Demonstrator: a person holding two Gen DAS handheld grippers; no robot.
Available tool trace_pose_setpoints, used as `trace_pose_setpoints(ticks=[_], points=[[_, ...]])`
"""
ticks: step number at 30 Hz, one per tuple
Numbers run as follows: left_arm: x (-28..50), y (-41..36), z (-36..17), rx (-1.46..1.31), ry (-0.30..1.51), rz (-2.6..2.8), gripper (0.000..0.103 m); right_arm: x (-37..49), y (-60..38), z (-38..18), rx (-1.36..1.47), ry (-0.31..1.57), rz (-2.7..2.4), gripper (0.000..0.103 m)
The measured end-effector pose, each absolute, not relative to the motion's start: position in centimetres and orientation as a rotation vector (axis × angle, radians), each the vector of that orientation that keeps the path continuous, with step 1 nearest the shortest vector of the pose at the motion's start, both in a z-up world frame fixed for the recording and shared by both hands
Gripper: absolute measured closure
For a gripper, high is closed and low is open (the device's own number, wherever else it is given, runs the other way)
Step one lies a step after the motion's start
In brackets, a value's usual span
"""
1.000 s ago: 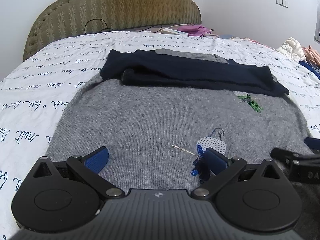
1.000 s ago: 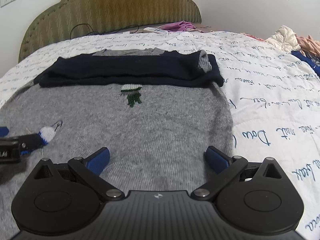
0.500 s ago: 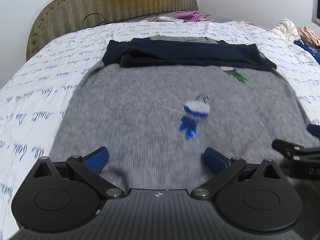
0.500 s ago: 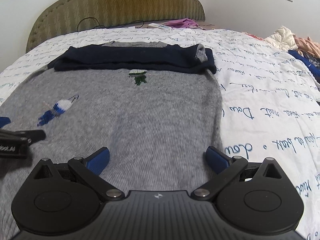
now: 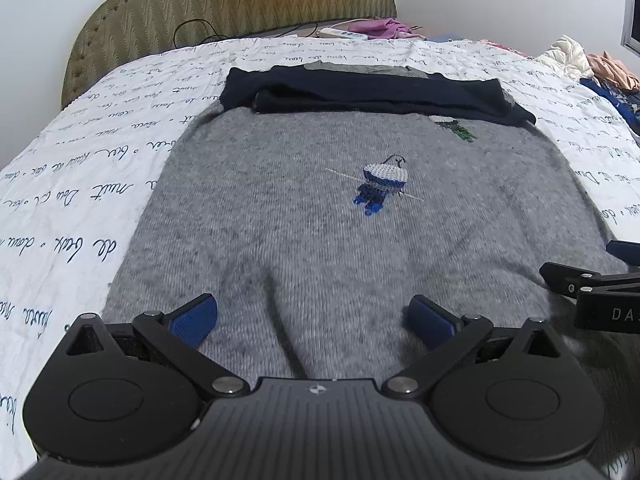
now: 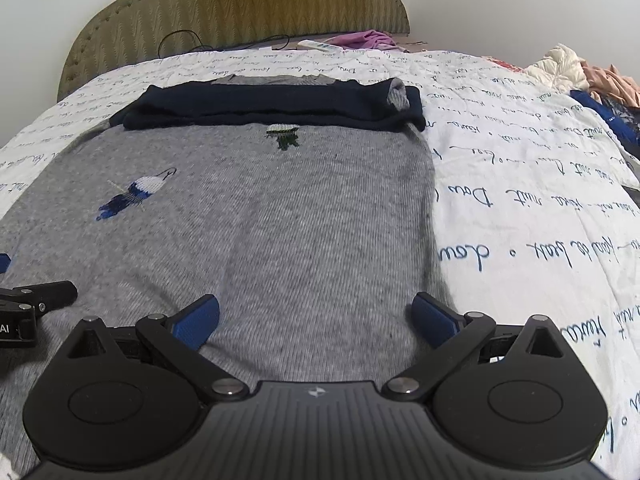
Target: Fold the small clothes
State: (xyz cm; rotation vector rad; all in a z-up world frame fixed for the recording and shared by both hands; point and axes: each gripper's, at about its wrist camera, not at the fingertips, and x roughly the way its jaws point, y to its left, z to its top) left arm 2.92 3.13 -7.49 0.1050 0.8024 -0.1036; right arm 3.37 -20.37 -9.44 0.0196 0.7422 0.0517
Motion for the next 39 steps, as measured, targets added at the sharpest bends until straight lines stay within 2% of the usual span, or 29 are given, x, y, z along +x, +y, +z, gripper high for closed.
trace_pose_setpoints(ticks=[33, 39], points=[[-4.6, 5.6, -7.1, 0.104, 0.809, -0.134, 0.0, -5.8, -22.5, -9.1, 0.051, 0.774, 0.13, 0.0], [-5.9, 7.5, -5.4, 0.095, 0.762, -0.115, 0.0, -6.9, -23.1, -8.3, 0.049, 0.778, 0.164, 0.0]])
